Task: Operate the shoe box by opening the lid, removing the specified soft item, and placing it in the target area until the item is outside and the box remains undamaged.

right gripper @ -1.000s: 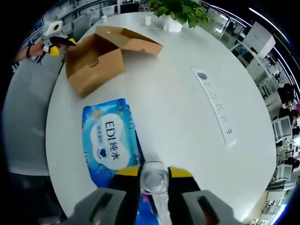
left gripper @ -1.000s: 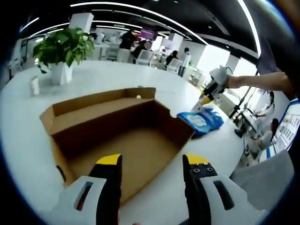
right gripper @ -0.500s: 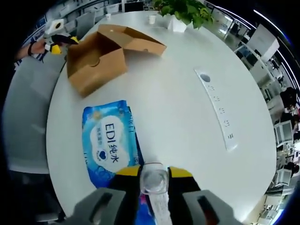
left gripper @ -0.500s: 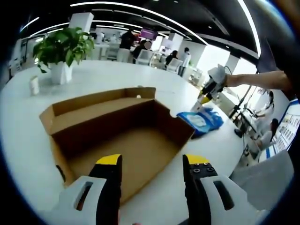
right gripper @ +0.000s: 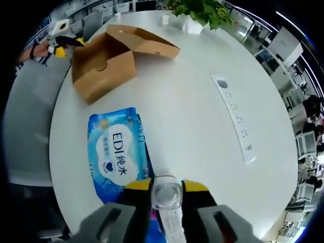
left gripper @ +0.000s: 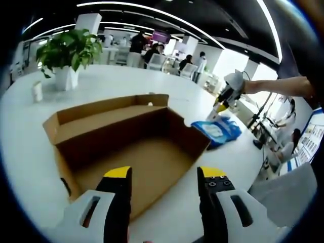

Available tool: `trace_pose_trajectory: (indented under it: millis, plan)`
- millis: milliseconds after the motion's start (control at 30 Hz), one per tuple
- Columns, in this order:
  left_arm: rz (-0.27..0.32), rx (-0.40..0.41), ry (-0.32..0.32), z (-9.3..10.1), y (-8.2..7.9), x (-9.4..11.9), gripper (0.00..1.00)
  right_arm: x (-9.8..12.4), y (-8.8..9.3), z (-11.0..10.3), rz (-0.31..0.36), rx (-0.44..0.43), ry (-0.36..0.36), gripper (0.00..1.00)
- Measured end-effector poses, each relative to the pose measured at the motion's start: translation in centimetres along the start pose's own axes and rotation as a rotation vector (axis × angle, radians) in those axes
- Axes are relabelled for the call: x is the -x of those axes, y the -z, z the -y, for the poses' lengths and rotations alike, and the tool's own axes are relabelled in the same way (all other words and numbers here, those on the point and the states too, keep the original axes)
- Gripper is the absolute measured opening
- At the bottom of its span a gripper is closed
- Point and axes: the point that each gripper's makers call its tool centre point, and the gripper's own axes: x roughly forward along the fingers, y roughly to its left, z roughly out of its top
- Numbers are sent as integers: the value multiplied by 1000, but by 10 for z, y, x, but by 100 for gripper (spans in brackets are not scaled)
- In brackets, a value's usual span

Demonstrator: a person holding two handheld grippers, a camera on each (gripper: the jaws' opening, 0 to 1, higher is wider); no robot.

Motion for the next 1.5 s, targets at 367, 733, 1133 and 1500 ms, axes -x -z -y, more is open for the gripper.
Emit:
trace_pose_trajectory:
  millis: [367,733,1133,1500]
  plan:
    - [-3,-2,-1,0,1,0,53,1,1,3,1,0,8,22]
    - [-2,2,-3,-1,1,1,52,5,-1,6,10,-9,25,27]
    - [20,14,-1,-1,-5,3,52,32,-8,8,90,-102,73,32]
    - [38,26,4,2,-9,5,51,66,-20,8,314,-365,115,32]
